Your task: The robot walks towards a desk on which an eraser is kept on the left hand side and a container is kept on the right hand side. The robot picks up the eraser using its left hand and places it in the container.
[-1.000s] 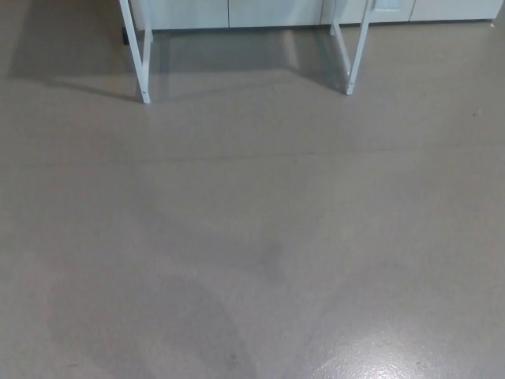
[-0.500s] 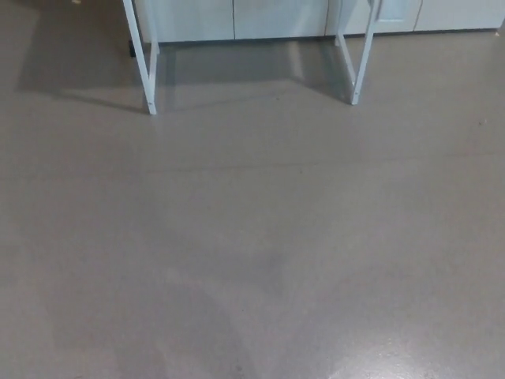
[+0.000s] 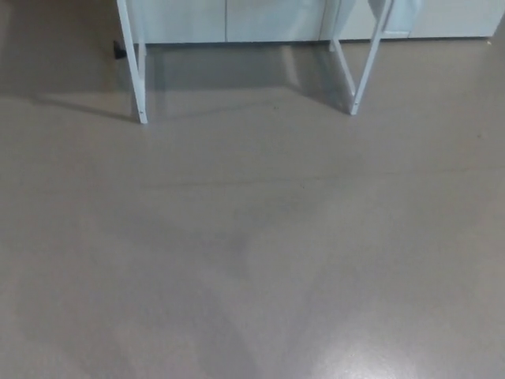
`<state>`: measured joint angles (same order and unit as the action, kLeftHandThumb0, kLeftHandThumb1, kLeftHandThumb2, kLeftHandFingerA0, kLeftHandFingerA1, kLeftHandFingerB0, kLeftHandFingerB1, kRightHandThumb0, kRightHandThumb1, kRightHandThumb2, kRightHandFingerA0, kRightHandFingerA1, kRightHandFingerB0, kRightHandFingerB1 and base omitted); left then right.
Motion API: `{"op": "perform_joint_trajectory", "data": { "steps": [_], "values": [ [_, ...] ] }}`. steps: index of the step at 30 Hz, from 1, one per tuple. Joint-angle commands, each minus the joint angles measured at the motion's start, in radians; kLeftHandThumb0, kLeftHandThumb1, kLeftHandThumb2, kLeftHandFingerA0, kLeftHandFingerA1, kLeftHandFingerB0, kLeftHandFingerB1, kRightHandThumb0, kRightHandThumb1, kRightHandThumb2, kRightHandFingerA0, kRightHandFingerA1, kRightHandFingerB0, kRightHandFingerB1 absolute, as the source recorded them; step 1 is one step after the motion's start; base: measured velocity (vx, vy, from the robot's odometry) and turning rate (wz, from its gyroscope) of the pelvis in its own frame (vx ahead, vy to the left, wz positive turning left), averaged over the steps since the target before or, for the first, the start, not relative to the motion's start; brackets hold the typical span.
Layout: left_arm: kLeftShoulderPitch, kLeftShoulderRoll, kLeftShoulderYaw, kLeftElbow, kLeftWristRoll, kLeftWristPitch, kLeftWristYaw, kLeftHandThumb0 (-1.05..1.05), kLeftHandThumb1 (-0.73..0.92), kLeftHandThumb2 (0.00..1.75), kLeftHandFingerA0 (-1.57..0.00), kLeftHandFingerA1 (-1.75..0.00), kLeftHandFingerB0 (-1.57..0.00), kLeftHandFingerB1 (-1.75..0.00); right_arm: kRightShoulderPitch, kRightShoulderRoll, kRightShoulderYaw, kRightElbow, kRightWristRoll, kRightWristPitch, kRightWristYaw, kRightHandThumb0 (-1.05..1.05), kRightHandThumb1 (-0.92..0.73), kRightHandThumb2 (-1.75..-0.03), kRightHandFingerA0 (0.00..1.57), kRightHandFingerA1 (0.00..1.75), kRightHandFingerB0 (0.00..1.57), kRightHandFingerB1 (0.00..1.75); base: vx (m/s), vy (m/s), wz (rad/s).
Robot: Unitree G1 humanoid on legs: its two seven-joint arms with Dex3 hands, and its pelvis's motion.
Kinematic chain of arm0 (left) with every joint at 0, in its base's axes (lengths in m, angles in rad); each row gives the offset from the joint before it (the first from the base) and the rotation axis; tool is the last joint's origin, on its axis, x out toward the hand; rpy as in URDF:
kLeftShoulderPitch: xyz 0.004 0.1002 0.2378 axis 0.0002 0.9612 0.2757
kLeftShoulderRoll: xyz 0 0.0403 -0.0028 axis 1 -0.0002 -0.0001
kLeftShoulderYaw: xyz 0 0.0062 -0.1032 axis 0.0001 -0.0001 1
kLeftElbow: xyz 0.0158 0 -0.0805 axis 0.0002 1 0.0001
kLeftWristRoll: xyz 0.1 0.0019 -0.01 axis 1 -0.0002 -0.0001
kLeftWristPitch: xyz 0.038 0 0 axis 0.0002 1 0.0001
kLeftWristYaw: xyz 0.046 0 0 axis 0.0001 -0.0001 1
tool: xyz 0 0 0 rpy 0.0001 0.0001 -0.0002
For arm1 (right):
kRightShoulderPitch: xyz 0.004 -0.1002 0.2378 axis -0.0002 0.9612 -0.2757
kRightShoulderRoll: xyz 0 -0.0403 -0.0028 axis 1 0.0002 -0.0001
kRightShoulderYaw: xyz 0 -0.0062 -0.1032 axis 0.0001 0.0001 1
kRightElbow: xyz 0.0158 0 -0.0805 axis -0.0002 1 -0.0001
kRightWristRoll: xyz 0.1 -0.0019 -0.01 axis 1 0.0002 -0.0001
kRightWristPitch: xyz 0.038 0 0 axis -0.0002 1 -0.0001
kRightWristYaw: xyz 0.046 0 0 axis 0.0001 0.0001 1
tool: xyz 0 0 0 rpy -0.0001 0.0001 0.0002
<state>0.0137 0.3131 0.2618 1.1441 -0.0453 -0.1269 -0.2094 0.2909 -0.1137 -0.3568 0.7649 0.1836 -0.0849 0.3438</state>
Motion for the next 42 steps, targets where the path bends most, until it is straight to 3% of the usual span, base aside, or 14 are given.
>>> {"op": "perform_joint_trajectory", "data": {
  "steps": [1, 2, 3, 4, 33, 34, 35, 36, 37, 38, 39, 40, 41, 42],
  "values": [
    [0.009, 0.011, -0.022, 0.004, 0.017, -0.077, 0.033, -0.2, 0.44, 0.91, -0.45, -0.65, -0.16, -0.51, 0.009, -0.015, 0.007, -0.012, 0.003, -0.045, -0.015, -0.42, -0.54, -0.73, 0.23, 0.53, 0.22, 0.46, 0.22, -0.129, 0.19],
    [0.011, 0.013, -0.025, 0.005, 0.017, -0.079, 0.032, -0.26, 0.62, 0.58, -0.52, -0.5, -0.28, -0.34, 0.004, -0.016, 0.007, 0.005, 0.002, -0.054, -0.013, -0.41, -0.55, -0.73, 0.23, 0.53, 0.22, 0.45, 0.31, -0.165, 0.19],
    [0.012, 0.015, -0.03, 0.006, 0.018, -0.078, 0.032, -0.2, 0.44, 0.92, -0.44, -0.65, -0.16, -0.5, 0.0, -0.017, 0.01, 0.016, -0.003, -0.055, -0.023, -0.41, -0.55, -0.73, 0.25, 0.52, 0.22, 0.45, 0.44, -0.179, 0.31],
    [0.009, 0.016, -0.035, 0.012, 0.021, -0.08, 0.039, -0.26, 0.61, 0.58, -0.51, -0.47, -0.28, -0.34, -0.003, -0.019, 0.011, 0.02, 0.0, -0.053, -0.021, -0.41, -0.55, -0.73, 0.25, 0.52, 0.21, 0.45, 0.44, -0.16, -0.19],
    [0.019, 0.04, -0.139, -0.009, 0.061, -0.116, 0.089, -0.3, 0.61, 0.58, -0.54, -0.45, -0.33, -0.34, -0.029, -0.037, 0.051, 0.109, -0.014, -0.132, -0.056, -0.4, -0.56, -0.72, 0.25, 0.51, 0.21, 0.44, 0.36, 0.011, 0.05],
    [0.023, 0.04, -0.139, -0.015, 0.058, -0.119, 0.084, -0.29, 0.61, 0.58, -0.54, -0.47, -0.33, -0.35, -0.026, -0.037, 0.054, 0.106, -0.019, -0.137, -0.059, -0.29, -0.43, -0.89, 0.26, 0.59, 0.14, 0.51, 0.5, -0.226, 0.36],
    [0.024, 0.04, -0.139, -0.018, 0.057, -0.121, 0.082, -0.29, 0.61, 0.58, -0.55, -0.48, -0.33, -0.35, -0.025, -0.039, 0.057, 0.103, -0.022, -0.135, -0.06, -0.36, -0.62, -0.58, 0.33, 0.52, 0.25, 0.38, 0.55, -0.339, -0.74],
    [0.025, 0.041, -0.138, -0.015, 0.053, -0.126, 0.071, -0.29, 0.62, 0.58, -0.54, -0.48, -0.32, -0.35, -0.022, -0.036, 0.058, 0.091, -0.019, -0.126, -0.065, -0.3, -0.42, -0.89, 0.26, 0.59, 0.15, 0.51, 0.58, -0.209, 0.69],
    [0.022, 0.042, -0.142, -0.01, 0.058, -0.127, 0.078, -0.3, 0.61, 0.58, -0.53, -0.46, -0.33, -0.34, -0.027, -0.037, 0.056, 0.101, -0.015, -0.127, -0.061, -0.29, -0.42, -0.89, 0.29, 0.6, 0.15, 0.51, 0.57, -0.21, 0.42],
    [0.022, 0.042, -0.142, -0.01, 0.058, -0.128, 0.078, -0.3, 0.61, 0.58, -0.54, -0.47, -0.33, -0.35, -0.029, -0.038, 0.057, 0.106, -0.016, -0.131, -0.061, -0.36, -0.62, -0.58, 0.34, 0.51, 0.25, 0.38, 0.57, -0.218, 0.07],
    [0.022, 0.041, -0.14, -0.01, 0.055, -0.129, 0.076, -0.3, 0.61, 0.58, -0.53, -0.47, -0.33, -0.35, -0.031, -0.041, 0.059, 0.117, -0.019, -0.141, -0.06, -0.36, -0.62, -0.58, 0.35, 0.51, 0.26, 0.38, 0.56, -0.202, -0.09],
    [0.023, 0.041, -0.14, -0.011, 0.054, -0.128, 0.077, -0.3, 0.61, 0.58, -0.54, -0.47, -0.33, -0.35, -0.031, -0.042, 0.062, 0.12, -0.021, -0.146, -0.06, -0.31, -0.42, -0.89, 0.3, 0.6, 0.16, 0.51, 0.55, -0.186, 0.01],
    [0.024, 0.041, -0.141, -0.012, 0.056, -0.127, 0.079, -0.3, 0.61, 0.58, -0.54, -0.47, -0.33, -0.35, -0.029, -0.042, 0.063, 0.117, -0.023, -0.147, -0.062, -0.31, -0.42, -0.89, 0.3, 0.6, 0.16, 0.51, 0.35, -0.101, -0.06],
    [0.024, 0.043, -0.14, -0.01, 0.055, -0.125, 0.076, -0.3, 0.61, 0.58, -0.54, -0.46, -0.33, -0.35, -0.029, -0.039, 0.062, 0.121, -0.021, -0.146, -0.067, -0.35, -0.62, -0.58, 0.36, 0.52, 0.27, 0.38, 0.37, -0.101, -0.08]
  ]
}}
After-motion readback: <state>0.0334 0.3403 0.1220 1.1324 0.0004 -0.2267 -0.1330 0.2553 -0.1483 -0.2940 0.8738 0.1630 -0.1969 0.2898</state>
